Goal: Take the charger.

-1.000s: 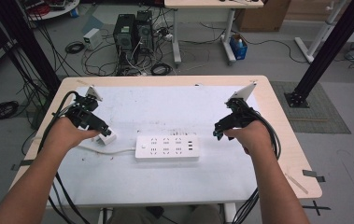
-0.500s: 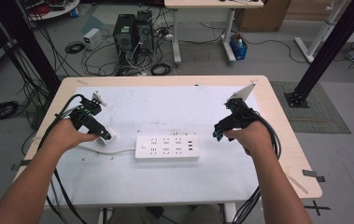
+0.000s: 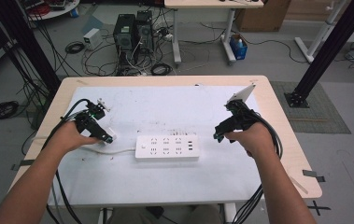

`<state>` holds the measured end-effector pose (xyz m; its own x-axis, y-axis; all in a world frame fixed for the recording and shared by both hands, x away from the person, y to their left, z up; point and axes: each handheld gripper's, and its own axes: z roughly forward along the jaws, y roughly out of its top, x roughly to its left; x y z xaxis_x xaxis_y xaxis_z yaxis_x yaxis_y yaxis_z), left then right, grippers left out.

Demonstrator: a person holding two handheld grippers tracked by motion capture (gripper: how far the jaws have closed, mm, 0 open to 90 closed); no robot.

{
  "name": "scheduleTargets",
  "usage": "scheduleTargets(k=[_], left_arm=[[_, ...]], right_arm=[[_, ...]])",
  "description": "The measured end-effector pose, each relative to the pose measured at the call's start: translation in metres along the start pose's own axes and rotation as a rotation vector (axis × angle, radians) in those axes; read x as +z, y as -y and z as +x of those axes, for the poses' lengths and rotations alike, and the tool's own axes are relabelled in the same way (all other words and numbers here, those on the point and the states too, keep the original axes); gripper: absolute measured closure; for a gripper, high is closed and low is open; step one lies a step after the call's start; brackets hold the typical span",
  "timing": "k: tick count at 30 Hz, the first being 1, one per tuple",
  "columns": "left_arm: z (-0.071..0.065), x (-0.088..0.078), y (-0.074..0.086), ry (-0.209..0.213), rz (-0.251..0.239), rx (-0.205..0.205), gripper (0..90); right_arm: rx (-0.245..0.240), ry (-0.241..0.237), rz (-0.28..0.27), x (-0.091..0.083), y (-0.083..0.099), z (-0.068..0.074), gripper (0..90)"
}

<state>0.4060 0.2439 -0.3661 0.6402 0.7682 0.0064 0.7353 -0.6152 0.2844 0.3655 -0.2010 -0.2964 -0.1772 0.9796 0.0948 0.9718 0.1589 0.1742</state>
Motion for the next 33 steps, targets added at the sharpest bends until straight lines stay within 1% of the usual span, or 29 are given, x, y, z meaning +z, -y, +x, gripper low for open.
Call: scheduleTargets(k=[1, 3, 4, 5, 7, 9, 11, 13, 14, 15, 17, 18, 20, 22, 24, 29, 33], left_arm=[[0.001, 0.002, 0.0, 0.003, 0.009, 0.004, 16.5], [0.002, 0.005, 0.001, 0.002, 0.007, 0.004, 16.5], [0.003, 0.009, 0.001, 0.012, 0.007, 0.017, 16.5], [0.003, 0.011, 0.002, 0.007, 0.002, 0.019, 16.5], [0.005, 0.014, 0.003, 0.011, -0.003, 0.03, 16.5], [0.006, 0.017, 0.003, 0.02, -0.011, 0.032, 16.5], [0.007, 0.02, 0.003, 0.024, -0.011, 0.042, 16.5], [0.009, 0.022, 0.004, 0.023, -0.017, 0.067, 16.5], [0.009, 0.024, 0.004, 0.018, -0.024, 0.063, 16.5], [0.01, 0.025, 0.004, 0.022, -0.027, 0.062, 16.5], [0.012, 0.028, 0.004, 0.016, -0.016, 0.061, 16.5], [0.013, 0.03, 0.004, 0.017, -0.014, 0.056, 16.5], [0.014, 0.033, 0.004, 0.023, -0.009, 0.059, 16.5], [0.014, 0.035, 0.003, 0.022, -0.008, 0.07, 16.5], [0.013, 0.037, 0.002, 0.03, -0.014, 0.072, 16.5], [0.014, 0.042, 0.002, 0.019, 0.002, 0.088, 16.6], [0.015, 0.044, 0.003, 0.018, -0.004, 0.1, 20.7]], right_arm=[[-0.003, 0.002, 0.002, 0.0, 0.0, 0.0, 17.2], [-0.004, 0.003, 0.004, 0.001, 0.0, 0.001, 17.2], [-0.009, 0.003, 0.004, 0.001, 0.0, 0.001, 17.2], [-0.013, 0.004, 0.006, 0.001, 0.0, 0.002, 17.2], [-0.02, 0.006, 0.008, 0.001, 0.0, 0.003, 17.2], [-0.025, 0.005, 0.011, 0.001, 0.0, 0.003, 17.2], [-0.029, 0.005, 0.008, 0.002, 0.0, 0.004, 17.2], [-0.034, 0.007, 0.012, 0.003, -0.001, 0.005, 17.2], [-0.035, 0.008, 0.012, 0.004, -0.001, 0.006, 17.2], [-0.038, 0.008, 0.013, 0.004, -0.001, 0.006, 17.2], [-0.043, 0.007, 0.014, 0.004, 0.0, 0.007, 17.2], [-0.045, 0.008, 0.015, 0.004, 0.0, 0.008, 17.2], [-0.054, 0.008, 0.018, 0.004, 0.0, 0.009, 17.2], [-0.053, 0.008, 0.016, 0.004, 0.0, 0.009, 17.2], [-0.05, 0.01, 0.016, 0.004, 0.0, 0.009, 17.2], [-0.054, 0.009, 0.018, 0.004, 0.0, 0.01, 17.2], [-0.061, 0.009, 0.022, 0.004, 0.0, 0.011, 17.2]])
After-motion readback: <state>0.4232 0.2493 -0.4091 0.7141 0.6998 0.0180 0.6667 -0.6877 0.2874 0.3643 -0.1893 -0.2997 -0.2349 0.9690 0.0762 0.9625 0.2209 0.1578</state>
